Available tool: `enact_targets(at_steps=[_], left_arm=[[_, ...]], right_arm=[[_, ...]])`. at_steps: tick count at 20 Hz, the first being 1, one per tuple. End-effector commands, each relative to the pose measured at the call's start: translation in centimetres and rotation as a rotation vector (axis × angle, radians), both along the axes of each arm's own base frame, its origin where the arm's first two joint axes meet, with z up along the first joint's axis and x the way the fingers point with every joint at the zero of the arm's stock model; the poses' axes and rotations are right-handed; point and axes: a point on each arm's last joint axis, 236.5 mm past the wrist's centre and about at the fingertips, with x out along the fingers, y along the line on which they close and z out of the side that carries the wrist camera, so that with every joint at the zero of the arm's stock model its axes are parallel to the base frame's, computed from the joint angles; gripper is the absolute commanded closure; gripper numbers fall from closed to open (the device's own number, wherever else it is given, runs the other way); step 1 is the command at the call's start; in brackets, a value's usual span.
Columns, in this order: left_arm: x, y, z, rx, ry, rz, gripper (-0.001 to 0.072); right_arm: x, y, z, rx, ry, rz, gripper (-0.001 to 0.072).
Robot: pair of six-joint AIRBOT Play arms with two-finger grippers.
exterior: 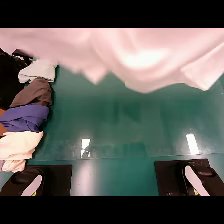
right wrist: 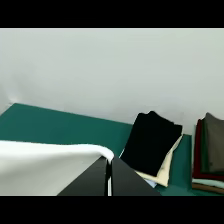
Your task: Fold the shirts.
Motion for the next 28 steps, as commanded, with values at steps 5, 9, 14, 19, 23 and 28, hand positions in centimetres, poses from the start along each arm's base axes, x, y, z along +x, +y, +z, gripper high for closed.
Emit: enact_targets(at_steps=[5,9,14,19,23,28], left_arm=[[9.7,-1.1,-14.8,0.060,0.409,-0.006,0.0683],[16.1,-1.5,-31.2,0.128,0.797,-0.010,0.0682],[22.2,-0.4,-41.7,0.164,0.947,0.062,0.0681],[27.3,0.7,-42.1,0.118,0.820,0.147,0.0678],[27.4,2.2,-40.4,0.048,0.849,0.181,0.0240],[21.2,9.5,-44.6,-0.018,1.198,0.262,0.0240]], right_arm=[[5.6,-1.5,-5.3,0.024,0.280,0.030,0.0699],[12.8,-0.4,-19.0,0.082,0.663,0.125,0.0699],[20.0,1.7,-33.7,0.041,0.904,0.112,0.0698],[25.5,3.4,-36.4,0.067,0.909,0.121,0.0694],[26.5,3.4,-33.8,0.101,0.900,0.160,0.0355],[18.8,-1.2,-36.8,0.060,1.099,0.124,0.0355]])
